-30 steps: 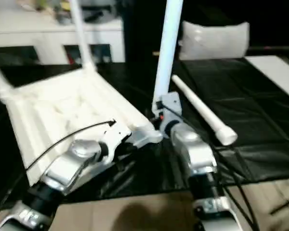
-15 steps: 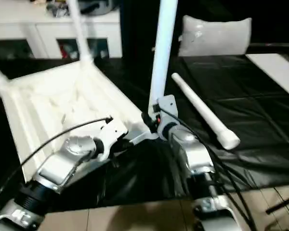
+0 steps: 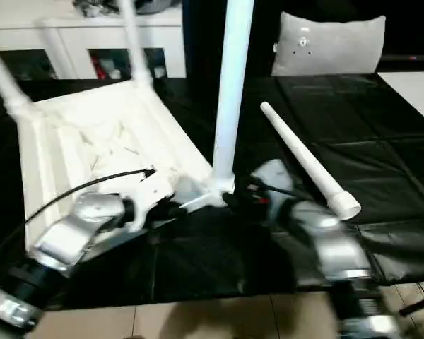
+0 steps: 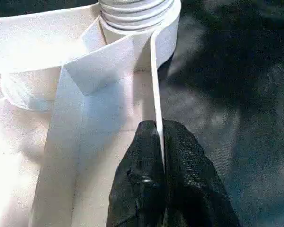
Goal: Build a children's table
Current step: Rotate leg to tighten
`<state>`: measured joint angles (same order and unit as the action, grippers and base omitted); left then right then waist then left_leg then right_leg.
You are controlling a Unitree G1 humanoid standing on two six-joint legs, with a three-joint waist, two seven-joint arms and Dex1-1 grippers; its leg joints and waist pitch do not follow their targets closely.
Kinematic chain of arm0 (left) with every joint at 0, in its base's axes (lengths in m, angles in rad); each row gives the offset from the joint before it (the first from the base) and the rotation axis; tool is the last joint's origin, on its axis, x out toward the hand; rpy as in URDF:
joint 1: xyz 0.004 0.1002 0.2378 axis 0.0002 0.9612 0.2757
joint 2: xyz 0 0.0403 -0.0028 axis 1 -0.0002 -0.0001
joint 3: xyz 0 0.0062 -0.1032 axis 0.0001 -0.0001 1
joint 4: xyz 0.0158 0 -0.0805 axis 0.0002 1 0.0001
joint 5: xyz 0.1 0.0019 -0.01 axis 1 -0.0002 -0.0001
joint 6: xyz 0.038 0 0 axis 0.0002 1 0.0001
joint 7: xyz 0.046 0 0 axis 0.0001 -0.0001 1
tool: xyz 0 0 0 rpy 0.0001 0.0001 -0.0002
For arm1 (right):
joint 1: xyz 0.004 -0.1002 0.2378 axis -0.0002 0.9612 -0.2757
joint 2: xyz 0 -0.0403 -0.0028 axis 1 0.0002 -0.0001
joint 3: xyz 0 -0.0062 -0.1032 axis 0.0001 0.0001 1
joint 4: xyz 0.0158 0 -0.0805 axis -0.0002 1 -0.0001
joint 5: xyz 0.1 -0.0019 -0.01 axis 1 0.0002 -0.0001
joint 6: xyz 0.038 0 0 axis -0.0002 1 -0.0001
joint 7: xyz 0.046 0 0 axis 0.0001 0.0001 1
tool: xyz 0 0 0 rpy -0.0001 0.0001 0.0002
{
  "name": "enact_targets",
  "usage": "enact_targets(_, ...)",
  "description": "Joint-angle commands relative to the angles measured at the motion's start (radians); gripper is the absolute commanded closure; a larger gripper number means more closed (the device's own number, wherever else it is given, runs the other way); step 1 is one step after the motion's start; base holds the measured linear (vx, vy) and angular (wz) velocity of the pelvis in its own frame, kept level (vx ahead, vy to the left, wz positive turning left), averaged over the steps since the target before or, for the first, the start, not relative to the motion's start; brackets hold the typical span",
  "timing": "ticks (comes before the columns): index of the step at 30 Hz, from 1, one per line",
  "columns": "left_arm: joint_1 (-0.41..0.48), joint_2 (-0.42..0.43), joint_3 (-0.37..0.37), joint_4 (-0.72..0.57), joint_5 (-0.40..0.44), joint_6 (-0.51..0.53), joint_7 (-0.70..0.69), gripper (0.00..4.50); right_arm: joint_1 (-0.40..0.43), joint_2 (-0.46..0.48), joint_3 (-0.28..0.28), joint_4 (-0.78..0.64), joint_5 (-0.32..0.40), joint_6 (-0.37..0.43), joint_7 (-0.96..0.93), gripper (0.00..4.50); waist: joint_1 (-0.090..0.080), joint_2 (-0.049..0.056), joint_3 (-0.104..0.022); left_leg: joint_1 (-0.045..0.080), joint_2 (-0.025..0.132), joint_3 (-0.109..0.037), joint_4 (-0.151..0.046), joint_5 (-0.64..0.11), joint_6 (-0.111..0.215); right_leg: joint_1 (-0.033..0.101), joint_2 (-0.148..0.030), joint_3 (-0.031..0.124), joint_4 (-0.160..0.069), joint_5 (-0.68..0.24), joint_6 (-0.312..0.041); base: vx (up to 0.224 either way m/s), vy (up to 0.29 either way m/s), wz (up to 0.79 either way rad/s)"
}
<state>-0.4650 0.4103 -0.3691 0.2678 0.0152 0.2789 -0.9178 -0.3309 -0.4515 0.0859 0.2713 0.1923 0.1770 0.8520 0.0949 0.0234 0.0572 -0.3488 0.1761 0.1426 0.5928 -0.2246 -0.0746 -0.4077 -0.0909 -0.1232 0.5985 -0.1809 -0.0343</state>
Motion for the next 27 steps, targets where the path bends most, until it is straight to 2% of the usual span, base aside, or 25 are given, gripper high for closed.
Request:
enact_targets(1,-0.005,0.017,-0.038,0.011,0.019,-0.075,-0.052,4.5,0.007,-0.014,0.014,-0.029,0.012,-0.041,0.071,0.34,0.006,-0.007,-0.065,-0.011,0.05,-0.004,-0.066,-0.086,0.095,0.071,-0.071,0.065,-0.074,-0.231,-0.153,0.0,0.0,0.0)
enact_targets(3,-0.012,0.045,-0.063,0.034,0.032,-0.136,-0.101,4.5,0.003,-0.034,0.024,-0.022,0.032,-0.051,0.15,0.34,0.011,-0.006,-0.068,-0.011,0.049,-0.004,-0.063,-0.061,0.106,0.071,-0.069,0.065,-0.067,-0.183,-0.171,0.0,0.0,0.0)
enact_targets(7,-0.007,0.063,-0.074,0.025,0.013,-0.174,-0.181,4.5,-0.023,-0.038,0.053,0.019,0.023,-0.079,0.2,0.34,0.021,-0.004,-0.073,-0.008,0.051,-0.003,-0.058,-0.006,0.123,0.069,-0.07,0.065,-0.051,-0.096,-0.217,0.0,0.0,0.0)
enact_targets(9,-0.003,0.07,-0.079,0.015,-0.001,-0.188,-0.218,4.5,-0.042,-0.029,0.066,0.053,0.011,-0.097,0.204,0.61,0.024,-0.002,-0.073,-0.009,0.052,-0.003,-0.056,-0.001,0.122,0.07,-0.072,0.065,-0.049,-0.085,-0.23,0.0,0.0,0.0)
enact_targets(12,0.003,0.076,-0.086,0.007,-0.011,-0.203,-0.246,4.5,-0.064,-0.003,0.074,0.092,0.011,-0.11,0.226,0.74,0.027,-0.001,-0.073,-0.01,0.054,-0.002,-0.057,-0.016,0.115,0.071,-0.073,0.065,-0.047,-0.088,-0.238,0.0,0.0,0.0)
enact_targets(13,0.002,0.075,-0.088,0.011,-0.014,-0.209,-0.247,4.5,-0.068,0.003,0.075,0.101,0.012,-0.112,0.239,1.01,0.028,-0.001,-0.072,-0.009,0.054,-0.001,-0.057,-0.029,0.11,0.07,-0.072,0.065,-0.05,-0.102,-0.238,0.0,0.0,0.0)
enact_targets(16,0.003,0.073,-0.086,0.016,-0.014,-0.216,-0.252,4.5,-0.073,0.011,0.078,0.11,0.02,-0.111,0.256,1.1,0.033,-0.002,-0.072,-0.008,0.055,-0.001,-0.058,-0.041,0.1,0.071,-0.073,0.066,-0.05,-0.119,-0.229,0.0,0.0,0.0)
enact_targets(21,0.002,0.071,-0.081,0.026,-0.01,-0.223,-0.262,4.5,-0.085,0.018,0.092,0.133,0.034,-0.121,0.291,1.59,0.035,-0.003,-0.072,-0.01,0.053,-0.001,-0.058,-0.053,0.088,0.072,-0.073,0.067,-0.053,-0.147,-0.216,0.0,0.0,0.0)
enact_targets(27,-0.001,0.072,-0.077,0.036,-0.014,-0.224,-0.266,4.5,-0.076,0.018,0.086,0.131,0.048,-0.107,0.329,1.8,0.042,-0.003,-0.074,-0.009,0.053,-0.001,-0.055,-0.034,0.091,0.071,-0.071,0.067,-0.049,-0.133,-0.212,0.0,0.0,0.0)
